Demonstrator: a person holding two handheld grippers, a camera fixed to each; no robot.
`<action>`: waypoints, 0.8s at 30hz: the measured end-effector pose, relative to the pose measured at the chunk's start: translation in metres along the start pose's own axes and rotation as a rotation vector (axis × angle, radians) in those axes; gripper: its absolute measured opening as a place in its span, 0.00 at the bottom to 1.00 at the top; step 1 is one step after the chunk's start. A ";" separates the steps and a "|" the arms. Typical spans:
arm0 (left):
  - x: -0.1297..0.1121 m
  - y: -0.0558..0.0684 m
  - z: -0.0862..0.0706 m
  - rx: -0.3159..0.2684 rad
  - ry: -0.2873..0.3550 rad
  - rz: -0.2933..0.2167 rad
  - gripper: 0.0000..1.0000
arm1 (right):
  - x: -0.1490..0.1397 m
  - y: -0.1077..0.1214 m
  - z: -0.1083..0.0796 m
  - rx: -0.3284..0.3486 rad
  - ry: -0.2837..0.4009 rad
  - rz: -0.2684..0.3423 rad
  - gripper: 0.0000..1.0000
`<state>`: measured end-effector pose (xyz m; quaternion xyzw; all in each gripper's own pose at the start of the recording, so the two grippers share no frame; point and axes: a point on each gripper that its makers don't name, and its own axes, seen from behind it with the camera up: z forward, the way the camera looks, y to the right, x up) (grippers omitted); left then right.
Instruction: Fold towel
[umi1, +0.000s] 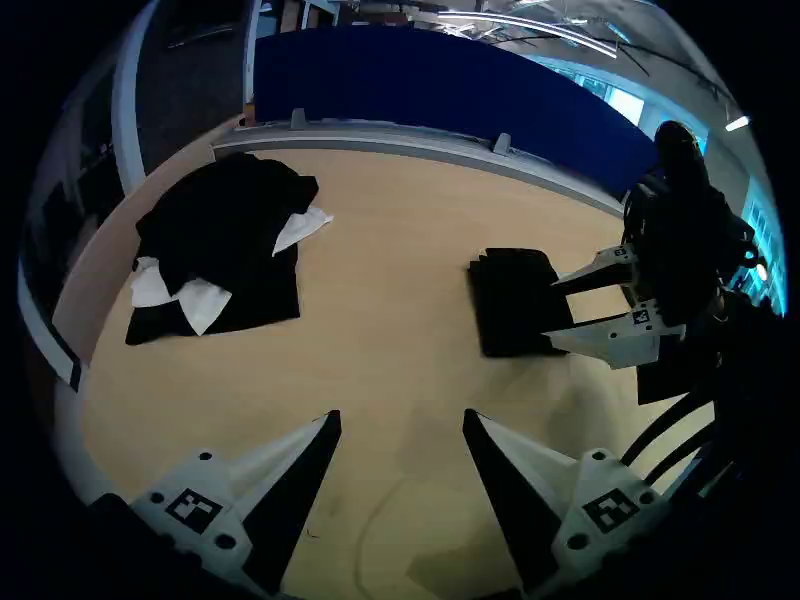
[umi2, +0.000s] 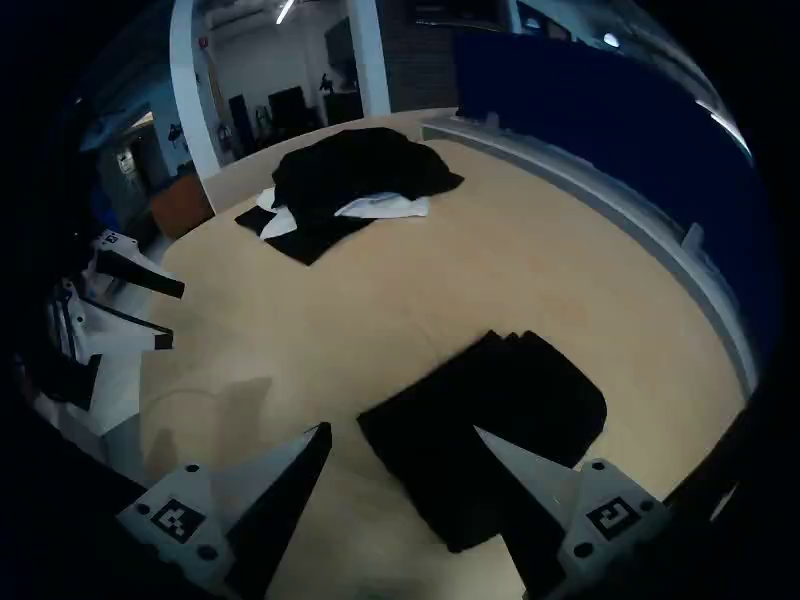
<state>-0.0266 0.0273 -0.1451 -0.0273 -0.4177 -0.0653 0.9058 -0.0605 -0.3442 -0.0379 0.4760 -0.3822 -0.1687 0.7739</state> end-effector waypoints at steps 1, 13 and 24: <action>0.000 0.000 0.000 0.000 0.000 0.000 0.90 | -0.003 0.003 -0.002 -0.009 -0.001 0.005 1.00; 0.000 0.001 -0.001 -0.002 -0.001 0.004 0.90 | -0.055 0.038 -0.030 -0.113 -0.043 0.089 1.00; 0.001 0.005 -0.001 -0.006 -0.001 0.007 0.90 | -0.084 0.048 -0.030 -0.154 -0.088 0.119 1.00</action>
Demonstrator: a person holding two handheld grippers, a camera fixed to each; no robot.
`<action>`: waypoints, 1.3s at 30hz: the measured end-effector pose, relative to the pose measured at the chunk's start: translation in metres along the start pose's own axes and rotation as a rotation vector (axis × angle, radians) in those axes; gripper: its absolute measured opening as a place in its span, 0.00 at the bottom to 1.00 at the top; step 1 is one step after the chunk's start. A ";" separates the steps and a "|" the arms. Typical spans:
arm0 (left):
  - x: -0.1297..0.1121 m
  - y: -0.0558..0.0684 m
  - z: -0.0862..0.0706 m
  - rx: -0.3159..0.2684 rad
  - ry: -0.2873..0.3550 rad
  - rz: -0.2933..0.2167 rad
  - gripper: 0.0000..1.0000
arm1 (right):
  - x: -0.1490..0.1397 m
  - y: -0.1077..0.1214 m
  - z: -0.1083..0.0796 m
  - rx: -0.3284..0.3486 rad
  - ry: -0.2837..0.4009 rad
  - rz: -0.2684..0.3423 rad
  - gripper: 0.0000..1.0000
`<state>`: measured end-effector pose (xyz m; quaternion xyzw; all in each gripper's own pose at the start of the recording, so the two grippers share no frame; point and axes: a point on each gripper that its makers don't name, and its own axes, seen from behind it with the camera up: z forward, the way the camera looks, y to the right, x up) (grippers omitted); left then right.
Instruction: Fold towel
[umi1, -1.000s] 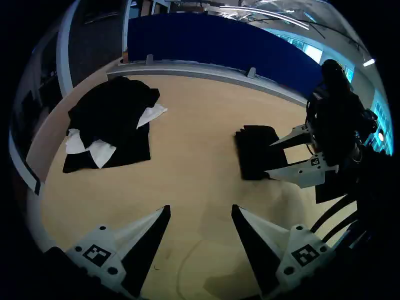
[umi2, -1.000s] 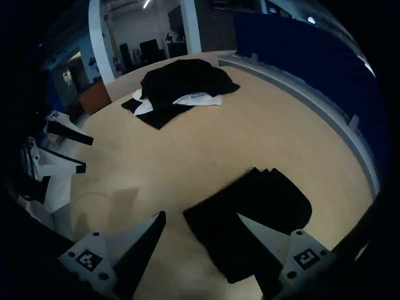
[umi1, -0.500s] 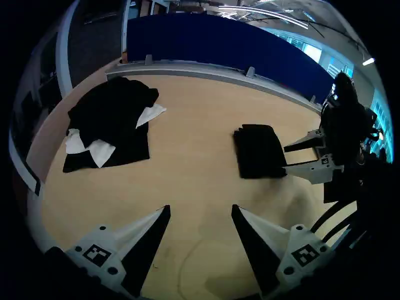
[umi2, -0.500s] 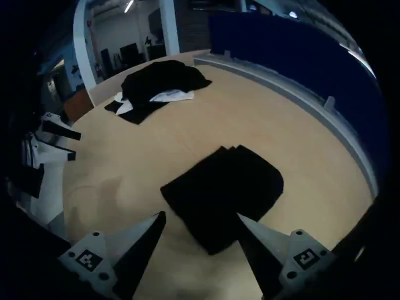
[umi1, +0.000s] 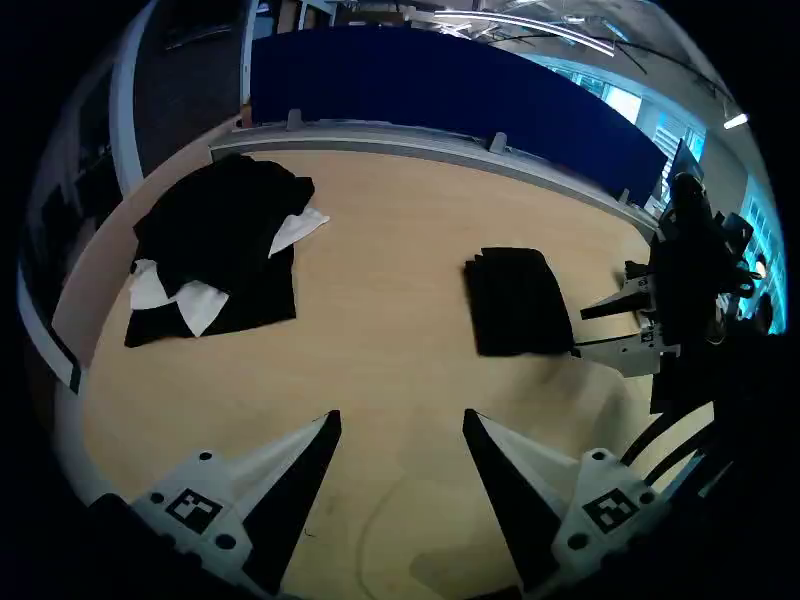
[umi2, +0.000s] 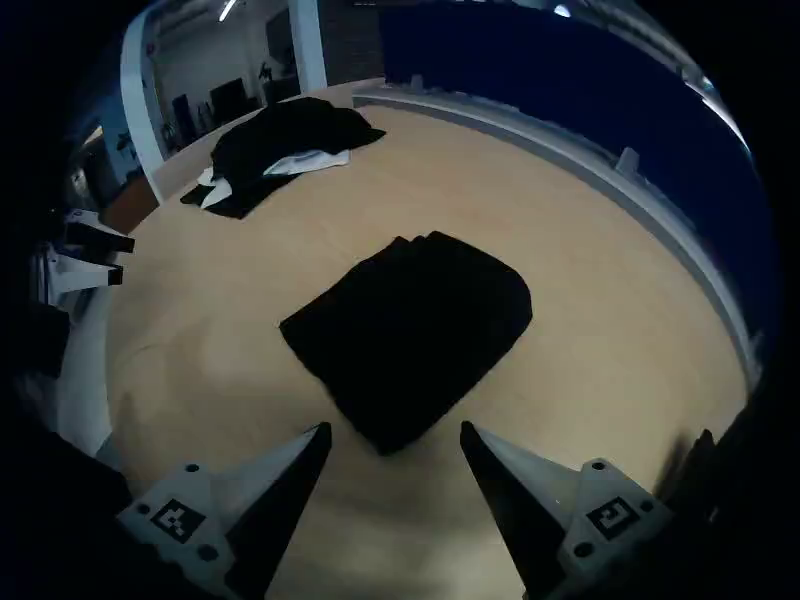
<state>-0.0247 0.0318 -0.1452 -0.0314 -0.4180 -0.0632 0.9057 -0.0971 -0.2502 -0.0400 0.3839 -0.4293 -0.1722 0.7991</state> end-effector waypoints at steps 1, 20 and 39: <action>0.000 0.000 -0.001 0.000 0.000 0.000 0.90 | -0.001 0.000 0.001 -0.002 -0.003 0.001 1.00; 0.001 0.000 -0.001 -0.003 0.002 -0.004 0.90 | -0.018 -0.002 0.015 -0.001 -0.044 0.052 0.32; 0.004 -0.002 0.003 -0.005 0.000 0.001 0.90 | 0.003 0.004 0.007 -0.009 0.009 0.103 0.05</action>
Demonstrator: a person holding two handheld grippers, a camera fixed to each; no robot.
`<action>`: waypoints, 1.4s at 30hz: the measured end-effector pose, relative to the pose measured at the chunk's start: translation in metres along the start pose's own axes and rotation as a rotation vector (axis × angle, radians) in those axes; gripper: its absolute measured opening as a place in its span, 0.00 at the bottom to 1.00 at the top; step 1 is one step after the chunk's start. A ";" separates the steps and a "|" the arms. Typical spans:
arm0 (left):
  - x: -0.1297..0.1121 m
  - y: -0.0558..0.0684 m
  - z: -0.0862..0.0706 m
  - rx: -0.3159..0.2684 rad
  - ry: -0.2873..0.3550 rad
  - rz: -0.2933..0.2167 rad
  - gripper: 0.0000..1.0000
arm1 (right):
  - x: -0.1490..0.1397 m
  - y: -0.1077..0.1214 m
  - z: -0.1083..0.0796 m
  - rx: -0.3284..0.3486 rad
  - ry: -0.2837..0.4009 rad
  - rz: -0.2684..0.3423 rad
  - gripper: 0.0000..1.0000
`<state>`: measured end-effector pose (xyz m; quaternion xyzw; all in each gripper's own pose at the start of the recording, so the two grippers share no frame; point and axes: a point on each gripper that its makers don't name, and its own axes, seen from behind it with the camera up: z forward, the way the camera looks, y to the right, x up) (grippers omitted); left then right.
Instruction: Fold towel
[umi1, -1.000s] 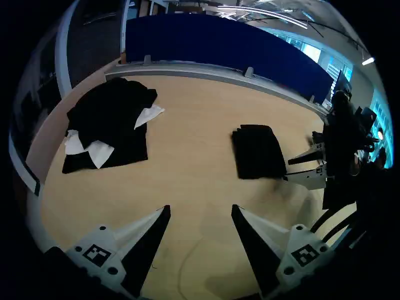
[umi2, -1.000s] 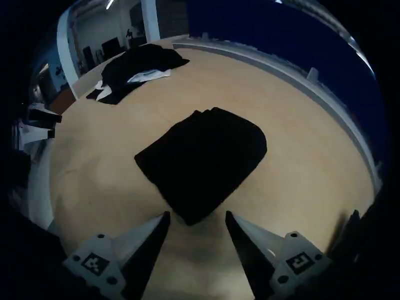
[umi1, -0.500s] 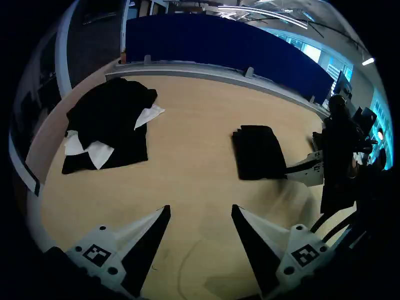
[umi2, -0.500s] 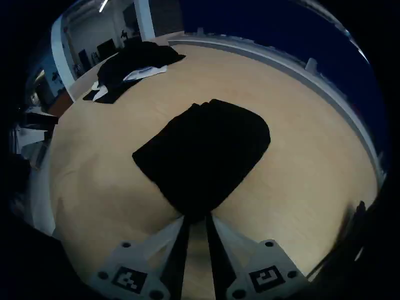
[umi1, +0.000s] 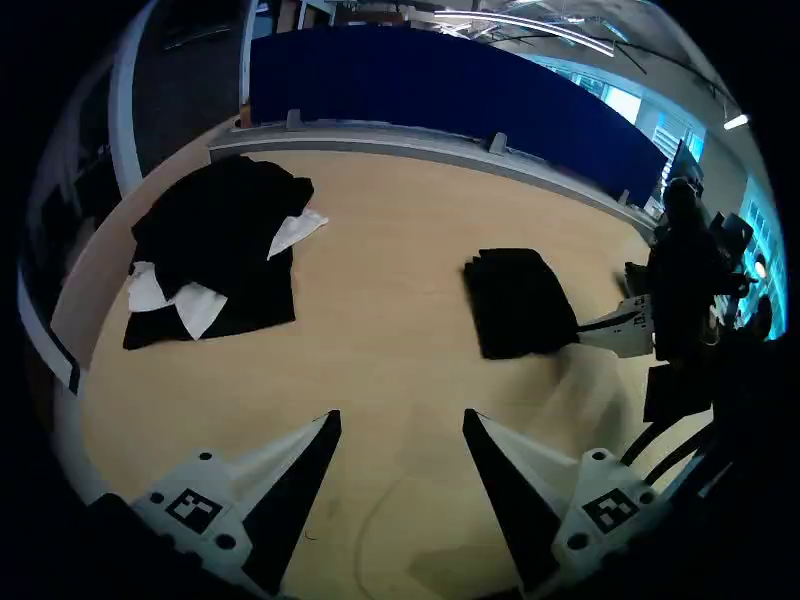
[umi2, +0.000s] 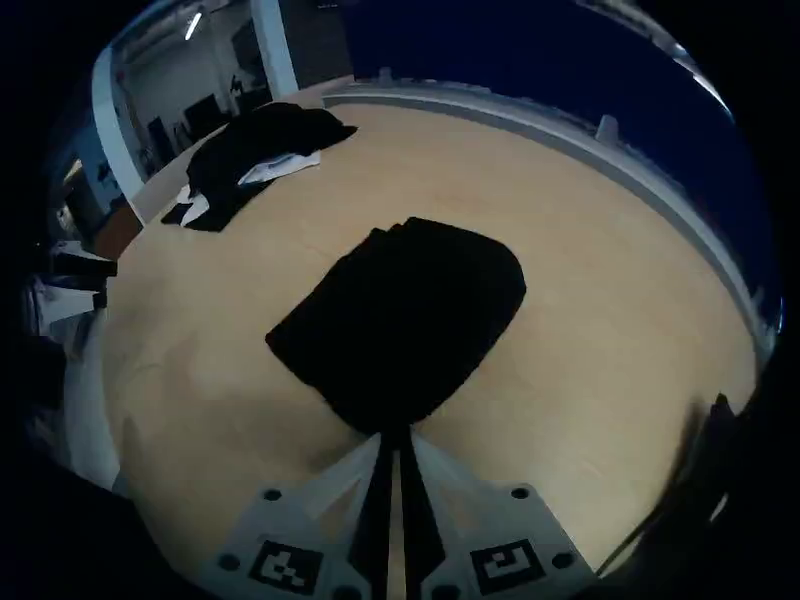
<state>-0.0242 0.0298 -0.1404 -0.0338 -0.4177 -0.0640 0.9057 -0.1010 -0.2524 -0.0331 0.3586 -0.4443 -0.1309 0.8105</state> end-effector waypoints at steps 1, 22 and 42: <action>0.001 0.000 0.000 0.000 0.002 0.001 0.90 | 0.005 0.000 -0.003 -0.001 0.013 -0.005 0.05; 0.018 0.006 -0.004 -0.014 0.049 0.010 0.90 | 0.150 -0.008 -0.106 -0.006 0.300 -0.121 0.04; 0.025 0.013 -0.009 -0.026 0.061 0.028 0.90 | 0.159 0.008 -0.138 -0.034 0.330 -0.116 0.04</action>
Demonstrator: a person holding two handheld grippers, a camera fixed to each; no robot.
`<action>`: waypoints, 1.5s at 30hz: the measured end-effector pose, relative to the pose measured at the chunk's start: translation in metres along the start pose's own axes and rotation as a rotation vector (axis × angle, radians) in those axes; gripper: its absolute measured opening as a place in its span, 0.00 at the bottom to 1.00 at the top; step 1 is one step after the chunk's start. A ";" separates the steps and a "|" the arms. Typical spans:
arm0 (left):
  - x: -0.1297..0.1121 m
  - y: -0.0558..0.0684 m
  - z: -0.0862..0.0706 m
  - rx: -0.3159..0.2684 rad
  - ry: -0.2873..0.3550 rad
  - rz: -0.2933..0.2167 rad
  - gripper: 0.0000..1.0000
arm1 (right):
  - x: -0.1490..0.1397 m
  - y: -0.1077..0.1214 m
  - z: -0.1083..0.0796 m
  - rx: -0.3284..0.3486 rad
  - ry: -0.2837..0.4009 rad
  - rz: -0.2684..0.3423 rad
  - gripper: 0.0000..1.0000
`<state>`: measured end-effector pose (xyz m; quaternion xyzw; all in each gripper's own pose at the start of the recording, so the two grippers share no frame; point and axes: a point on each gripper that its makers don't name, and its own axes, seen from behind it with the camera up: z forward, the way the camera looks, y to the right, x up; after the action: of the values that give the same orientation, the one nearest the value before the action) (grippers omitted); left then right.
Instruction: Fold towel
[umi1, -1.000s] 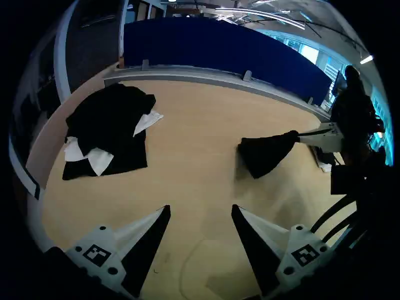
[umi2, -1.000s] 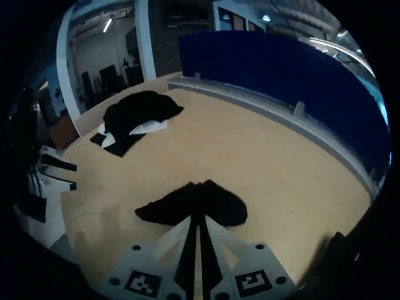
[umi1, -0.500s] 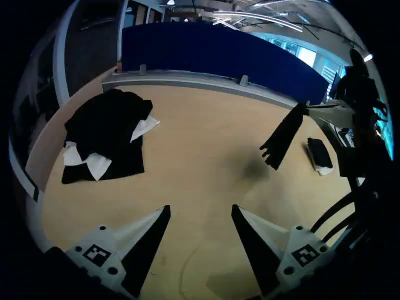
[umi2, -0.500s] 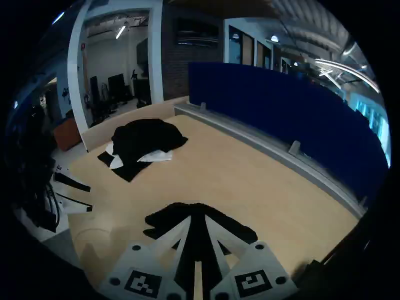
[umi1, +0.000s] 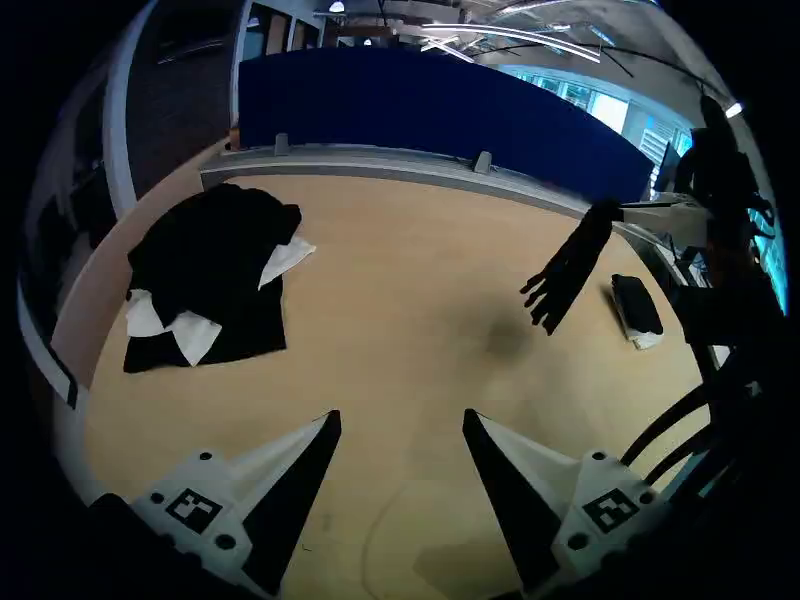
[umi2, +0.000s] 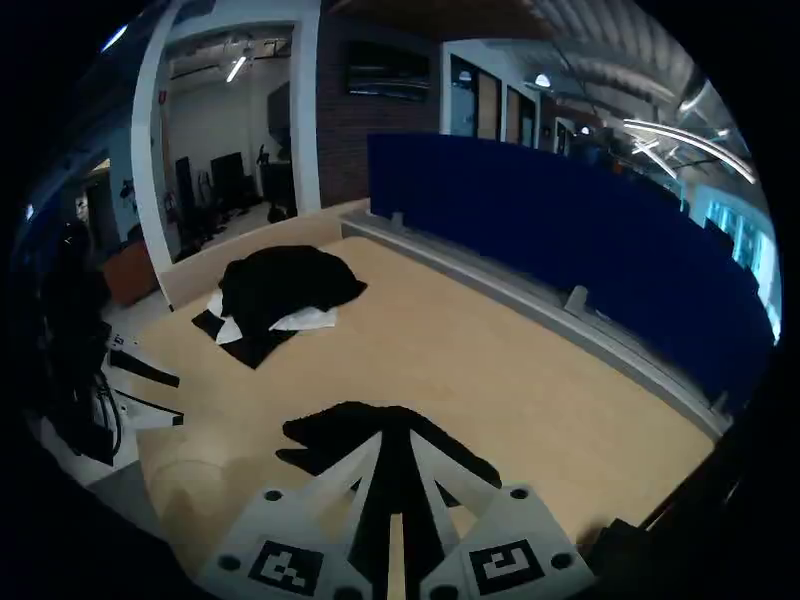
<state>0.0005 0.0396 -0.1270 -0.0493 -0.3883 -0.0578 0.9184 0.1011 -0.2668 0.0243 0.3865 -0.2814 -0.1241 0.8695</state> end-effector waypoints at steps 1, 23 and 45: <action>0.000 0.001 0.000 -0.001 0.000 0.001 0.90 | 0.000 0.003 -0.002 -0.003 0.001 0.003 0.04; 0.003 0.010 0.003 -0.010 -0.006 0.016 0.90 | -0.015 0.125 -0.059 -0.149 -0.019 0.085 0.04; 0.007 0.012 0.008 -0.004 -0.014 0.027 0.90 | -0.043 0.257 -0.097 -0.321 -0.094 0.131 0.04</action>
<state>0.0014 0.0516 -0.1164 -0.0569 -0.3940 -0.0458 0.9162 0.1226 -0.0173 0.1450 0.2174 -0.3230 -0.1287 0.9121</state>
